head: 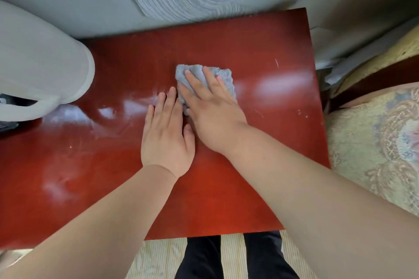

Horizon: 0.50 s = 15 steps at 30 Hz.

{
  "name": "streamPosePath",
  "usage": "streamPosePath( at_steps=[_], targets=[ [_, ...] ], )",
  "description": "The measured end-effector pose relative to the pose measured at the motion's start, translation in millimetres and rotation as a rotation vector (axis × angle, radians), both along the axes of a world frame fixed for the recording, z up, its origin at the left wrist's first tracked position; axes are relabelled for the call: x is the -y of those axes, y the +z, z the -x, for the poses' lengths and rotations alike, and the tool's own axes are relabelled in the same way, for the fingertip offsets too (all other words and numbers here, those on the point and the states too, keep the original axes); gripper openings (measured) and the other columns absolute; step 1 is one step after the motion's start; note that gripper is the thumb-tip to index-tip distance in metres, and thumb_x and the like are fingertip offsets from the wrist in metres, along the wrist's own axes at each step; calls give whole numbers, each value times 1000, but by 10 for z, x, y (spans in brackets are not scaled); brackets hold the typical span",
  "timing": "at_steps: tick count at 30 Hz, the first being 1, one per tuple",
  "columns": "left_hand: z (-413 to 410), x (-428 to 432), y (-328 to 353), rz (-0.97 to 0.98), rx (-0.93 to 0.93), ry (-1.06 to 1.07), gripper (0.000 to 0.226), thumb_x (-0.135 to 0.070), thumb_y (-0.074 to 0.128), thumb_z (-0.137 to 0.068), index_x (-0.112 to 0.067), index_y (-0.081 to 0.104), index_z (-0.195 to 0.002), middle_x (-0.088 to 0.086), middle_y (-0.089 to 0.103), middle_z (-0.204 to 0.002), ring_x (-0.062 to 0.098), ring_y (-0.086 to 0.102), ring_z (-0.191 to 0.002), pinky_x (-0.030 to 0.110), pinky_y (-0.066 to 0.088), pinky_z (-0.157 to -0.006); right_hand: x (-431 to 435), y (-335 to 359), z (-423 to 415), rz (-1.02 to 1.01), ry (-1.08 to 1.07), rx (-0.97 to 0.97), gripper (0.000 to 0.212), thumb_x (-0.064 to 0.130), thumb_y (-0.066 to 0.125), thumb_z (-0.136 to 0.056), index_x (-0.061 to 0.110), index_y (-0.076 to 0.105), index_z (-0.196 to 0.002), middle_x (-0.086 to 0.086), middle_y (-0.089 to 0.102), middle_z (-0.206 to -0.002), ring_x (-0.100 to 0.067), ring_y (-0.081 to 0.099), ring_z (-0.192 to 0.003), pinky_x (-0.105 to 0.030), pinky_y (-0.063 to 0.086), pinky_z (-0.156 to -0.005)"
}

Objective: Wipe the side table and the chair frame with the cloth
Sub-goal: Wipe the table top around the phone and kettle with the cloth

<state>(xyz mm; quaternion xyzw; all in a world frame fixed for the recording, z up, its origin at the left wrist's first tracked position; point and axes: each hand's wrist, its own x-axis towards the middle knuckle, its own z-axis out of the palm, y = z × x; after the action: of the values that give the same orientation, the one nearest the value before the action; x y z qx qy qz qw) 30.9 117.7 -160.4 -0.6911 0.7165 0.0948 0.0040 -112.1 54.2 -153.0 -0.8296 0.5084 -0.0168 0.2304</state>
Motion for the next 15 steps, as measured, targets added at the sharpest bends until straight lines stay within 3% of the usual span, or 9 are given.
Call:
streamPosePath(
  at_steps=[3,6,8,12,15],
  targets=[
    [-2,-14,0,2,12,-15,70,-29,33,-98,-9,28,-165,7,20,-174,28,14,-162,50,15,-131,-43,-150,417,82,-55,-80,59,28,42,-106,21,26,-162,-1,15,-172,-35,6,-158,-45,1,-129],
    [1,-3,2,-19,20,-8,71,-30,31,-98,-12,24,-166,5,17,-175,26,12,-163,49,13,-131,-35,-176,1018,120,-226,-228,58,30,28,-106,13,25,-162,-12,16,-171,-44,8,-156,-53,9,-128],
    [0,-6,-4,-25,16,-10,71,-30,32,-97,-13,24,-166,5,17,-175,27,11,-163,49,12,-131,-81,-101,1253,88,-353,-245,57,29,28,-107,15,24,-162,-10,14,-172,-43,5,-157,-54,11,-128],
    [-3,-2,8,-1,-7,-8,71,-29,34,-96,-12,27,-165,6,20,-174,28,14,-162,50,14,-131,-84,56,955,43,-519,-68,58,23,48,-101,17,37,-158,-8,24,-170,-45,9,-156,-53,9,-128],
    [-10,-1,-1,23,-26,-14,70,-28,36,-96,-9,33,-163,8,24,-173,30,17,-162,52,16,-130,-170,69,375,77,-324,196,40,32,54,-97,17,70,-131,-9,54,-152,-41,33,-150,-49,18,-127]
  ],
)
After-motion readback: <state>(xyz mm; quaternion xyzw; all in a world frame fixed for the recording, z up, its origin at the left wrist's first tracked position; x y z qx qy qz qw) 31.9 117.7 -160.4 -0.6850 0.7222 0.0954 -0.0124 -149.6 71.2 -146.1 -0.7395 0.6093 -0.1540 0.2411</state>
